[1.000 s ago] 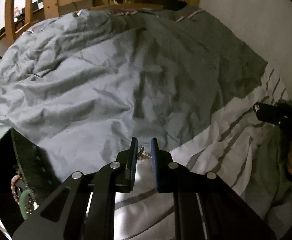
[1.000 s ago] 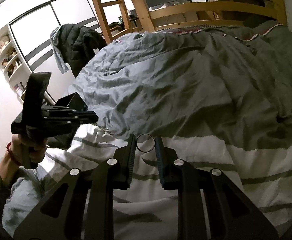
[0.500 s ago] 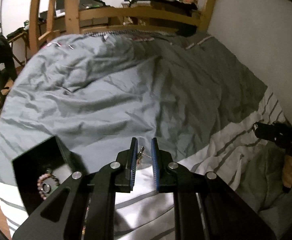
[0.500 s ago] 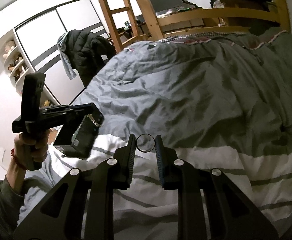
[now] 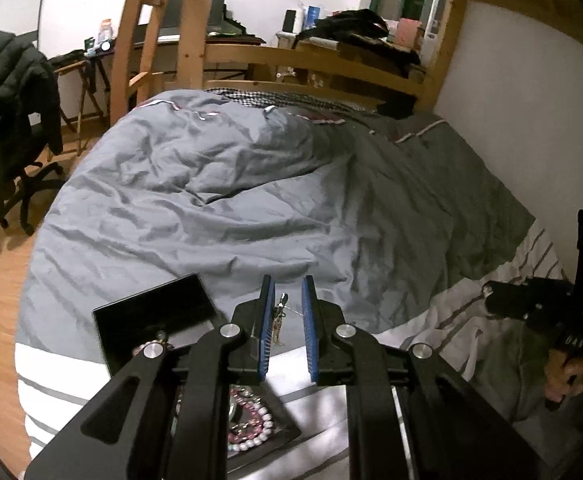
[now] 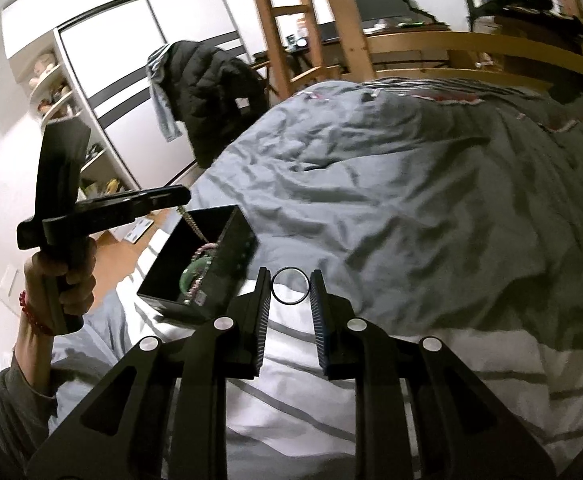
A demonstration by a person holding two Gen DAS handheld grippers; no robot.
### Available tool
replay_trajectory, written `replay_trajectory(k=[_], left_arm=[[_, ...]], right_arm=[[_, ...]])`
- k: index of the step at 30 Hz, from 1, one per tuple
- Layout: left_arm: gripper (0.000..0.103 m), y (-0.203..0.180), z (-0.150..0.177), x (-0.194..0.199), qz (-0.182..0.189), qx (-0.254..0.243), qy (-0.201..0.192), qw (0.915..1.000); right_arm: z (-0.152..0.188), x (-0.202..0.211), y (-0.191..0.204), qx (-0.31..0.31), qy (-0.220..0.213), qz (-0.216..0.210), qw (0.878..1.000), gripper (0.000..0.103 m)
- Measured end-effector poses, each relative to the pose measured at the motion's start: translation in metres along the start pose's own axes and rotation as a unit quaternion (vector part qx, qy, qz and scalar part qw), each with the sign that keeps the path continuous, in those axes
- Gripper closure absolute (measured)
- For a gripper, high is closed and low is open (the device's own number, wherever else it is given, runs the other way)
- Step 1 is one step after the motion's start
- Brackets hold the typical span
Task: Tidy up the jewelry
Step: 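Carry the gold charm and silver ring over the black box, then open both tools to release the charm and ring into the box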
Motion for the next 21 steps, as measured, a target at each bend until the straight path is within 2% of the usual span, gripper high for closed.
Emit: replay_trajectory(k=[14, 21], left_arm=[[0.089, 0.050, 0.010, 0.006, -0.025, 0.038, 0.017, 0.9988], [0.089, 0.064, 0.014, 0.001, -0.034, 0.047, 0.031, 0.9978]], right_arm=[[-0.016, -0.078, 0.077, 0.059, 0.034, -0.061, 0.996, 0.082], [-0.021, -0.112, 0.098, 0.069, 0.047, -0.076, 0.994, 0.082]])
Point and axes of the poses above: each gripper's, at about its wrist camera, not at the fingertips, and x roughly against the way its jaws point, y to its left, z to its underside, the point moved 3 cm from there along -x, roughly the way its jaws point, and after that the axes turned 8 degrees about -z, right-handed, at the moved point
